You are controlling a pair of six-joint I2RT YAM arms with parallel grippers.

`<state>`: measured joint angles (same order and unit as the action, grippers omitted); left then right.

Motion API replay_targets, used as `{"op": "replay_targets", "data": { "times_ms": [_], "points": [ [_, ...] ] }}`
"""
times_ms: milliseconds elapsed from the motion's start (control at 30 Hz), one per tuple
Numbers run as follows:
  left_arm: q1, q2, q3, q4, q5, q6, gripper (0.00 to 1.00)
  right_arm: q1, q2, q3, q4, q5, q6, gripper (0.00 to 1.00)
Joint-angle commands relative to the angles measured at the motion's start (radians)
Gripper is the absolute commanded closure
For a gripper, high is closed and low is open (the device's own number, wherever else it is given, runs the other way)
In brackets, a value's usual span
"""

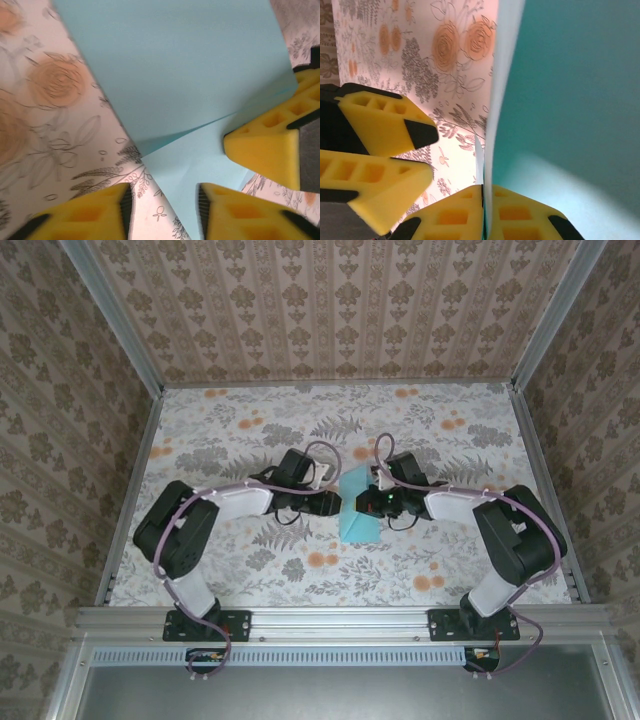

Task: Fold a paper plane with a square sheet of paper (fold left side to right side)
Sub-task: Turn over the paper at the center of the table.

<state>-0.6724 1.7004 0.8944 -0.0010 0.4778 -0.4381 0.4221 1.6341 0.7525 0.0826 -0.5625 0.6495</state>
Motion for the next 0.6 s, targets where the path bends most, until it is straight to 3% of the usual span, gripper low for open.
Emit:
{"op": "replay_targets", "data": {
  "times_ms": [0, 67, 300, 567],
  "points": [
    [0.043, -0.104, -0.059, 0.094, -0.009, -0.072, 0.43, -0.027, -0.079, 0.039, 0.012, -0.024, -0.057, 0.92],
    [0.074, -0.169, -0.1, 0.144, 0.004, -0.109, 0.3, -0.061, -0.131, 0.036, 0.036, -0.052, -0.069, 0.91],
    [0.154, -0.335, -0.17, 0.328, 0.145, -0.238, 0.01, -0.185, -0.284, 0.063, 0.159, -0.215, -0.049, 0.9],
    [0.159, -0.337, -0.134, 0.678, 0.326, -0.45, 0.0, -0.199, -0.324, 0.178, 0.277, -0.38, 0.028, 0.9]
  ]
}}
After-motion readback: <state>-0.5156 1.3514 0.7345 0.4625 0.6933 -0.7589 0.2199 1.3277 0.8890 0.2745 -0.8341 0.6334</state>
